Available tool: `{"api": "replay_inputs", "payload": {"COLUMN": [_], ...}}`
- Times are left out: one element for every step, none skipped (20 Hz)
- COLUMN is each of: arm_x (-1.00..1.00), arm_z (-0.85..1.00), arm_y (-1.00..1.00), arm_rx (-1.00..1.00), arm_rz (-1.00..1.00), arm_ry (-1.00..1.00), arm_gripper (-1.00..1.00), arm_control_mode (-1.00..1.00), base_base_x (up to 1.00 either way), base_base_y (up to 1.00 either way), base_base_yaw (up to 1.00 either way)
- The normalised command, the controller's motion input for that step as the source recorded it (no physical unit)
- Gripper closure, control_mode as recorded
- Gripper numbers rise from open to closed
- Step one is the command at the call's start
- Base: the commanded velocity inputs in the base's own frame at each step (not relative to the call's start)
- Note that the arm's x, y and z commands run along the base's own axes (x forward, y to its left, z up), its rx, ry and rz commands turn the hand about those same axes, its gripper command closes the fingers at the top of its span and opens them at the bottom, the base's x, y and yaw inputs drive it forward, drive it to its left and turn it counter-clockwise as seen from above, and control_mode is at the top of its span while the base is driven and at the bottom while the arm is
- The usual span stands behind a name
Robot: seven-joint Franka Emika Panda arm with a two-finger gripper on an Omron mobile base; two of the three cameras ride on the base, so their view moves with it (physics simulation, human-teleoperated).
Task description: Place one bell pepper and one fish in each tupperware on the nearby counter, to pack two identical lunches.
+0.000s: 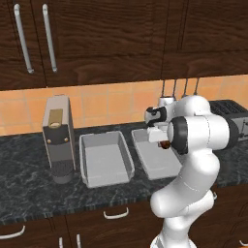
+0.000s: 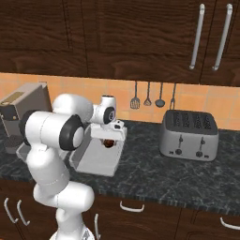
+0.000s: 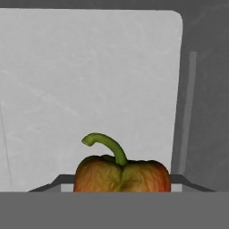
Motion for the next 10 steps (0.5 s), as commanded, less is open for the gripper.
{"api": "replay_inputs", "payload": {"arm_x": [0.0, 0.0, 0.0, 0.0, 0.0, 0.0, 0.0, 0.0, 0.0, 0.0], "arm_z": [-0.84, -0.79, -0.74, -0.61, -0.57, -0.58, -0.3, 0.0, 0.04, 0.19], "arm_y": [-0.28, -0.21, -0.12, 0.0, 0.0, 0.0, 0.0, 0.0, 0.0, 0.06], "arm_rx": [0.0, 0.0, 0.0, 0.0, 0.0, 0.0, 0.0, 0.0, 0.0, 0.0], "arm_rz": [0.0, 0.0, 0.0, 0.0, 0.0, 0.0, 0.0, 0.0, 0.0, 0.0], "arm_ry": [0.0, 0.0, 0.0, 0.0, -0.01, -0.05, -0.04, -0.04, -0.02, 0.0], "arm_gripper": [1.0, 1.0, 1.0, 1.0, 1.0, 1.0, 1.0, 1.0, 1.0, 1.0], "arm_control_mode": [-1.0, -1.0, -1.0, -1.0, -1.0, -1.0, -1.0, -1.0, -1.0, -1.0], "base_base_x": [0.0, 0.0, 0.0, 0.0, 0.0, 0.0, 0.0, 0.0, 0.0, 0.0], "base_base_y": [0.0, 0.0, 0.0, 0.0, 0.0, 0.0, 0.0, 0.0, 0.0, 0.0], "base_base_yaw": [0.0, 0.0, 0.0, 0.0, 0.0, 0.0, 0.0, 0.0, 0.0, 0.0]}}
